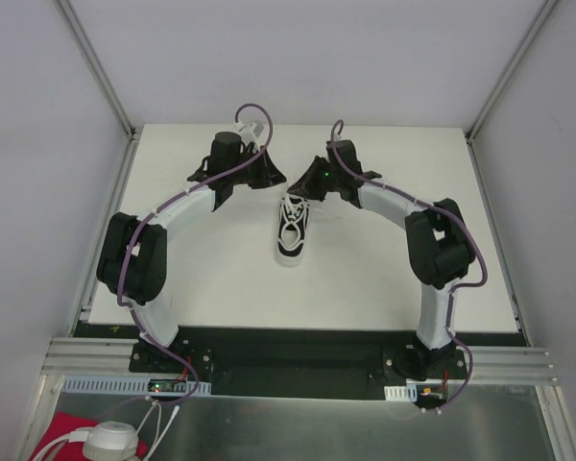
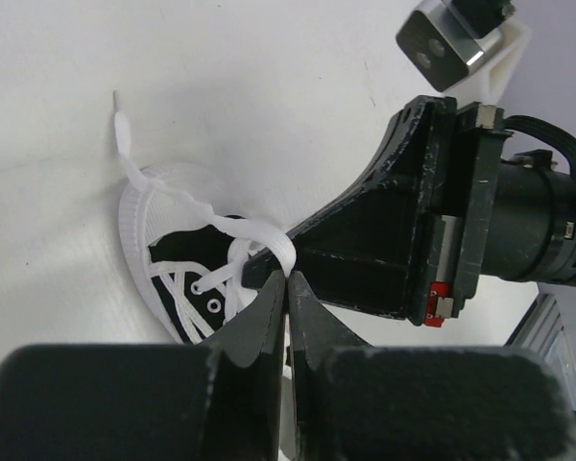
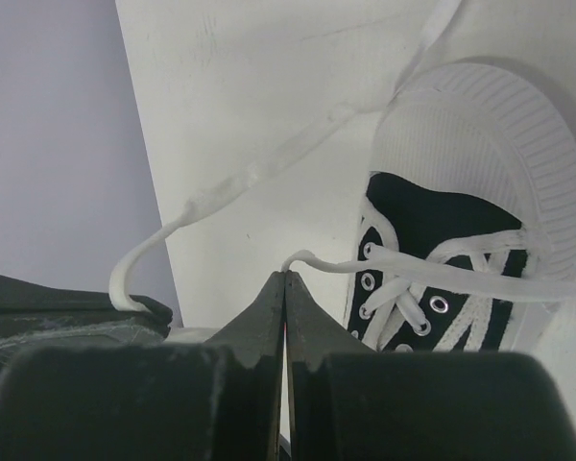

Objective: Tie the shoes
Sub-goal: Cross the shoelace with the shoelace.

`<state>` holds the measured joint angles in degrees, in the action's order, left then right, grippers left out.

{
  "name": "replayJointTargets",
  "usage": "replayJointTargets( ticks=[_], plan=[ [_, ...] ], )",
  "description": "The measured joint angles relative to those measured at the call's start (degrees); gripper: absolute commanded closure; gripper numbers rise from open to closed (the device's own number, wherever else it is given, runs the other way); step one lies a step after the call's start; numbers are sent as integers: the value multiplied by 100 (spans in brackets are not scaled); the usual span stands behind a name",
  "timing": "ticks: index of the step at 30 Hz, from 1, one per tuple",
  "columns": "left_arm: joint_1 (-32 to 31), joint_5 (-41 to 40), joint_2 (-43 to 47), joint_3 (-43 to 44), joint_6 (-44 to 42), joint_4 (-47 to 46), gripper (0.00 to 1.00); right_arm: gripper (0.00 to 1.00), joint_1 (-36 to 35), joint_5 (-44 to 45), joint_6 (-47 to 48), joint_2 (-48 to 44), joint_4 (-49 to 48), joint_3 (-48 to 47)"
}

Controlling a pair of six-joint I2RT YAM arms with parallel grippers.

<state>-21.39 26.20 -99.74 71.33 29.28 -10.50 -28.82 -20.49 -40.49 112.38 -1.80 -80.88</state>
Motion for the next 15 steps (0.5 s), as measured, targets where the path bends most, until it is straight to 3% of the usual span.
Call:
replayJointTargets(
  ticks=[15],
  plan=[
    [0, 280, -24, 0, 13, -83, 100, 99, 17, -772, -164, 426, -103, -216]
  ],
)
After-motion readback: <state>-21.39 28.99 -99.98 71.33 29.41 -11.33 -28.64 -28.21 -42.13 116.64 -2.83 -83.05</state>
